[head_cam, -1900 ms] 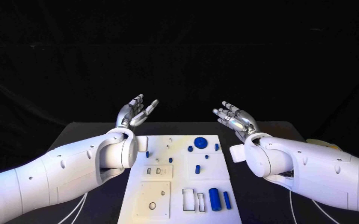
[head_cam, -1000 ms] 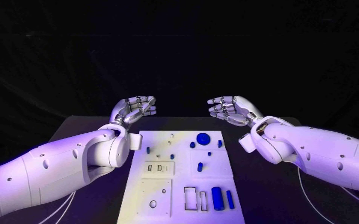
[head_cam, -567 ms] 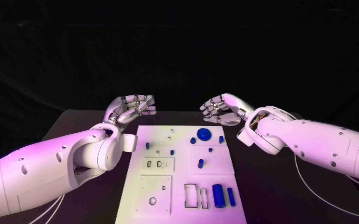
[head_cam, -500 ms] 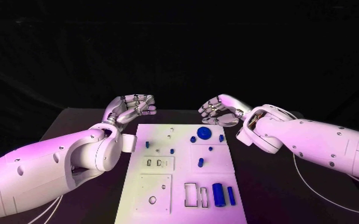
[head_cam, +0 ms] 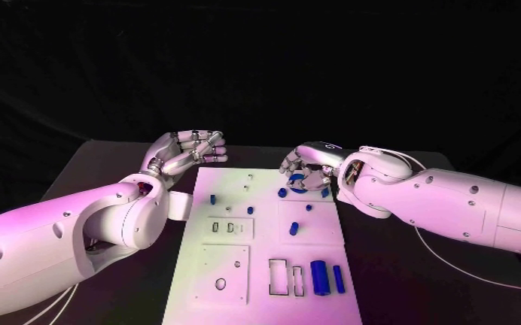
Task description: Assemble the parts on the task board
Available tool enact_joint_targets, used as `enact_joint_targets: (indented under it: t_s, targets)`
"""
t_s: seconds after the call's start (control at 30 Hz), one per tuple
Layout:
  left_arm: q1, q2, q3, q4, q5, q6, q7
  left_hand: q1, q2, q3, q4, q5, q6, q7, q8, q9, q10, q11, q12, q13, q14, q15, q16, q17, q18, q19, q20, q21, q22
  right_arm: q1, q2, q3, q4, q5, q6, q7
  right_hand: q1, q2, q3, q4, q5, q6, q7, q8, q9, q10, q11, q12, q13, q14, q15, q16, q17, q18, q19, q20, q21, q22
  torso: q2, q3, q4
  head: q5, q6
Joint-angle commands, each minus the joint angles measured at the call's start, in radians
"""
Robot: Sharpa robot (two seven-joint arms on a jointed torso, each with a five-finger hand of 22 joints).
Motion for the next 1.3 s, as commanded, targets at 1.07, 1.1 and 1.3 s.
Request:
enact_joint_targets:
  t_s: [1.07,1.1,1.3]
  targets:
    - [0.020,-0.022,0.002,0.024,0.017,0.056,-0.018,0.000,-0.008,0.006,0.000,-0.004,0.005,0.001,-0.001,-0.002,-0.003,0.005,-0.007,-0.002,-0.008,0.001,-0.006,0.003,0.013,0.010,0.002,0.007,0.000,-0.022,0.041,-0.001,-0.019,-0.211,0.078,-0.113,0.001,-0.010,0.006,0.030,-0.009,0.047,-0.014,-0.001,0.013,-0.016,-0.004,0.019,0.006,0.102,0.002,0.478,0.505,-0.049,0.139,0.000,0.399,0.484,0.044,-0.0164,0.0220,-0.007,0.006]
    - [0.020,-0.022,0.002,0.024,0.017,0.056,-0.019,0.000,-0.008,0.006,0.000,-0.004,0.005,0.001,-0.001,-0.002,-0.003,0.005,-0.007,-0.002,-0.008,0.001,-0.006,0.003,0.013,0.010,0.002,0.007,0.000,-0.023,0.042,-0.001,-0.019,-0.210,0.075,-0.112,0.001,-0.008,0.010,0.032,-0.010,0.052,-0.016,0.002,0.015,-0.008,-0.006,0.022,0.007,0.103,0.000,0.483,0.511,-0.051,0.144,-0.001,0.409,0.499,0.044,-0.0164,0.0224,-0.007,0.004]
    - [0.020,-0.024,0.002,0.024,0.017,0.056,-0.021,0.000,-0.008,0.007,0.000,-0.005,0.004,0.001,-0.001,-0.002,-0.004,0.005,-0.008,-0.002,-0.009,0.001,-0.007,0.003,0.013,0.011,0.002,0.008,0.000,-0.024,0.043,-0.001,-0.014,-0.206,0.054,-0.110,0.001,0.001,0.035,0.041,-0.012,0.075,-0.029,0.018,0.030,0.031,-0.019,0.033,0.011,0.108,-0.011,0.506,0.542,-0.062,0.171,-0.007,0.460,0.572,0.046,-0.0175,0.0224,-0.005,0.005]
